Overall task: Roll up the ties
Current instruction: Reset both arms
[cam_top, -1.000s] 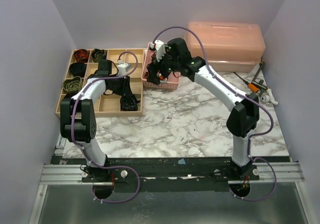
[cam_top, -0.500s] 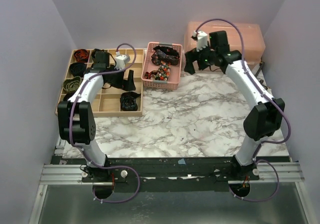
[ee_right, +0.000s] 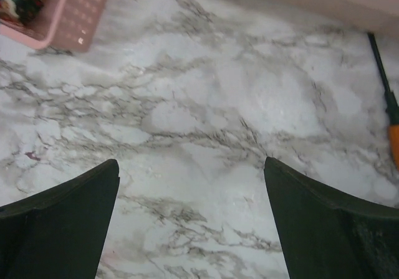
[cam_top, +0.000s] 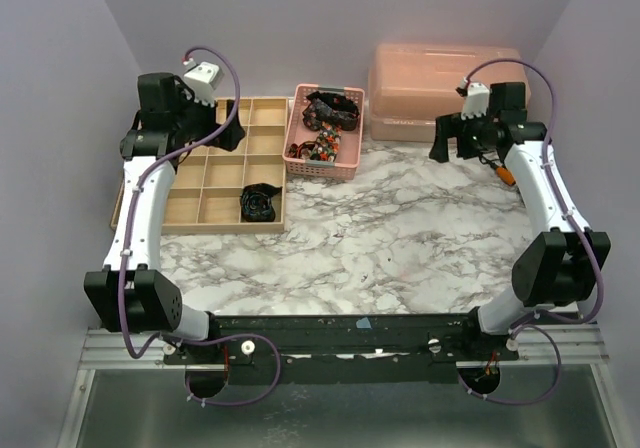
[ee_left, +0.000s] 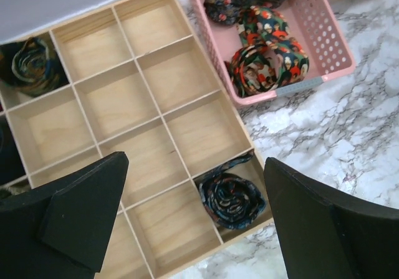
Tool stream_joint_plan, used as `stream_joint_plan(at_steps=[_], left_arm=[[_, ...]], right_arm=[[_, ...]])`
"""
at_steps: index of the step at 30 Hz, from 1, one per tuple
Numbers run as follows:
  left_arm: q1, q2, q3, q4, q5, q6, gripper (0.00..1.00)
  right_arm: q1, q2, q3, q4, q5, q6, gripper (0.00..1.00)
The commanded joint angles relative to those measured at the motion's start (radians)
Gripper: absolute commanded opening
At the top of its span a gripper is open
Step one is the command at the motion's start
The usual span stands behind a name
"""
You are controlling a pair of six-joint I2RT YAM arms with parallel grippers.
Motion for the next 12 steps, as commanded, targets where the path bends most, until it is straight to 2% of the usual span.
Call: stream_joint_plan(at_steps=[1,8,12], left_arm=[[0.058,-0.050,-0.063,-0.125,-0.011,-0.003,0.98],[0.060,-0.121,-0.235,-0.112,-0.100,-0.032,0.98],[0.060,-0.189,-0.304,-0.083,-0.126,-0.053,0.98]], right_arm=[[-0.116,-0.014,-0.103,-0.075,-0.047,0.030,1.00],[-0.140,-0.055,-0.274,-0.086,-0.078,-0.005,1.00],[-0.140,-0.074,-0.282,-0.083,-0.125,0.022,1.00]])
